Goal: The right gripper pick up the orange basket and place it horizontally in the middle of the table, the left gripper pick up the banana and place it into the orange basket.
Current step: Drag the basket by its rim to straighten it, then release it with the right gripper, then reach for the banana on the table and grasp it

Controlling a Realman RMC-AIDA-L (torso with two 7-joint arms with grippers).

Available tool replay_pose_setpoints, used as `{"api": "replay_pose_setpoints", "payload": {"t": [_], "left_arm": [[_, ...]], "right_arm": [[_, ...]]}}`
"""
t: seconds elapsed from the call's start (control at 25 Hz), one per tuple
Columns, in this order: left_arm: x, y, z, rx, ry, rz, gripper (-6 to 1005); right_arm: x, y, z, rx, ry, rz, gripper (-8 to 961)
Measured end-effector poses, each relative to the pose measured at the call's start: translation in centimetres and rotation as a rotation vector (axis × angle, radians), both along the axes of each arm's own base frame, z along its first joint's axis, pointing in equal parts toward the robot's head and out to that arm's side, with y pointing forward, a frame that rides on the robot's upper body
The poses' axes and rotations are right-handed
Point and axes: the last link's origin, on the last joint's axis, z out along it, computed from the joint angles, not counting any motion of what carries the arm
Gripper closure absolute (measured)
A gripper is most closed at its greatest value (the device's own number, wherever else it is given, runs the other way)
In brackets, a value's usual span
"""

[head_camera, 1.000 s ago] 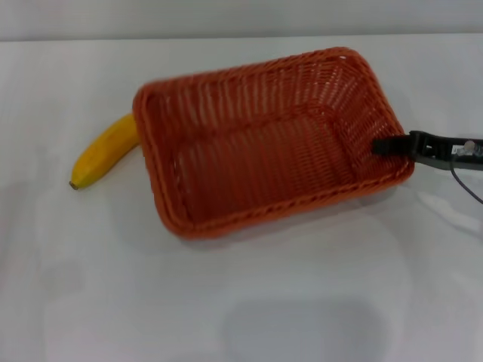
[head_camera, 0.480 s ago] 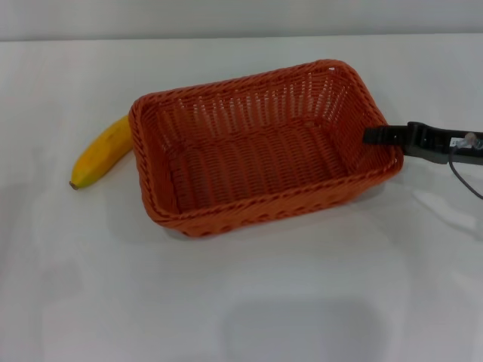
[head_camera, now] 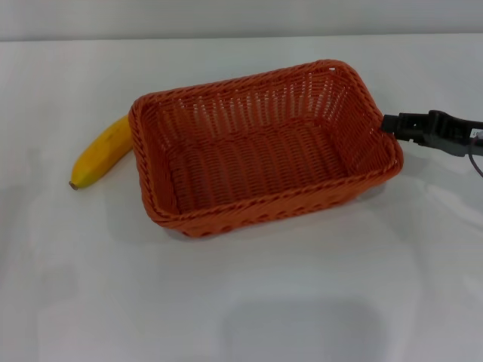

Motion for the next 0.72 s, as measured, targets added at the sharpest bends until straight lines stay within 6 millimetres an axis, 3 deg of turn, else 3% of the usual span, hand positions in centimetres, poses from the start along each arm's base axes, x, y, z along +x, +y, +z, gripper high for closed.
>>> {"api": "replay_pose_setpoints", "payload": {"t": [0.32,0.72], "left_arm": [[0.06,0.12,0.08,0.000,0.004,-0.003,111],[0.12,0.18,0.13,0.011,0.000,-0.002,110]], "right_arm": [[-0.83,0.03,0.17,-0.008,0.007,0.036,577],[-0.34,0.36,0.41,0.017,-0.006,0.017,570]]}}
